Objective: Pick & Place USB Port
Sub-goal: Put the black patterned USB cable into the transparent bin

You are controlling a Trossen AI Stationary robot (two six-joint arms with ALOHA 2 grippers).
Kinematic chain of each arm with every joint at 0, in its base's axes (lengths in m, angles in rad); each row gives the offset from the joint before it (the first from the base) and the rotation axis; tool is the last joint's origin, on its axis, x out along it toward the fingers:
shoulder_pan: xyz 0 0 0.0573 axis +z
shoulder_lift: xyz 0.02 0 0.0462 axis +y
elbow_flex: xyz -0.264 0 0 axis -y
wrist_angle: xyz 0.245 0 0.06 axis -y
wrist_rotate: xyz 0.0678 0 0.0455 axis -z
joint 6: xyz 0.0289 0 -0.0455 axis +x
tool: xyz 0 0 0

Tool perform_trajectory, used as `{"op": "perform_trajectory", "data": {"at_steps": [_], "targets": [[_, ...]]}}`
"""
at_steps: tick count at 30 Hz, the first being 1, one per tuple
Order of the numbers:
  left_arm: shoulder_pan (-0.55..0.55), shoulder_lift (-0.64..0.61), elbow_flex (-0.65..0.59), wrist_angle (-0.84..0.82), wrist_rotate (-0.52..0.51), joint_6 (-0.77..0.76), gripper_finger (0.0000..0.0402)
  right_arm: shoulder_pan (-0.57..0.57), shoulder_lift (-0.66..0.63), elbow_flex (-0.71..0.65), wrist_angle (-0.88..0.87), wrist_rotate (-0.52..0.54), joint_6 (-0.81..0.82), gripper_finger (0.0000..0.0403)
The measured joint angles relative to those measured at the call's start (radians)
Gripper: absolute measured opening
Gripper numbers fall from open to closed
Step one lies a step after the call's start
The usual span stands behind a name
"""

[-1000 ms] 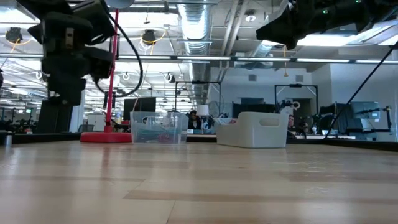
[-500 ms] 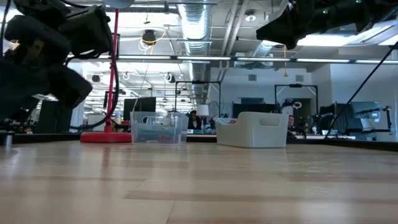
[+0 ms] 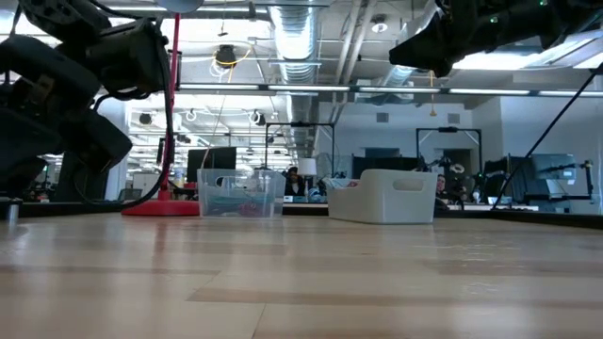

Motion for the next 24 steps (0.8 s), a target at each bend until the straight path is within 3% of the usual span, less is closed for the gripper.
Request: {"op": "perform_trajectory", "data": {"at_steps": [8, 14, 24], "targets": [[0.039, 0.0, 0.0, -0.189, -0.097, 0.119, 0.0045, 0.0, 0.0, 0.0, -0.015, 0.0, 0.0, 0.0118], [0.041, 0.0, 0.0, -0.19, -0.091, 0.118, 0.0087, 0.0, 0.011, 0.0, -0.038, 0.0, 0.0, 0.0118], [0.041, 0.0, 0.0, -0.202, -0.09, 0.121, 0.0124, 0.0, 0.028, 0.0, -0.039, 0.0, 0.0, 0.0118]]}}
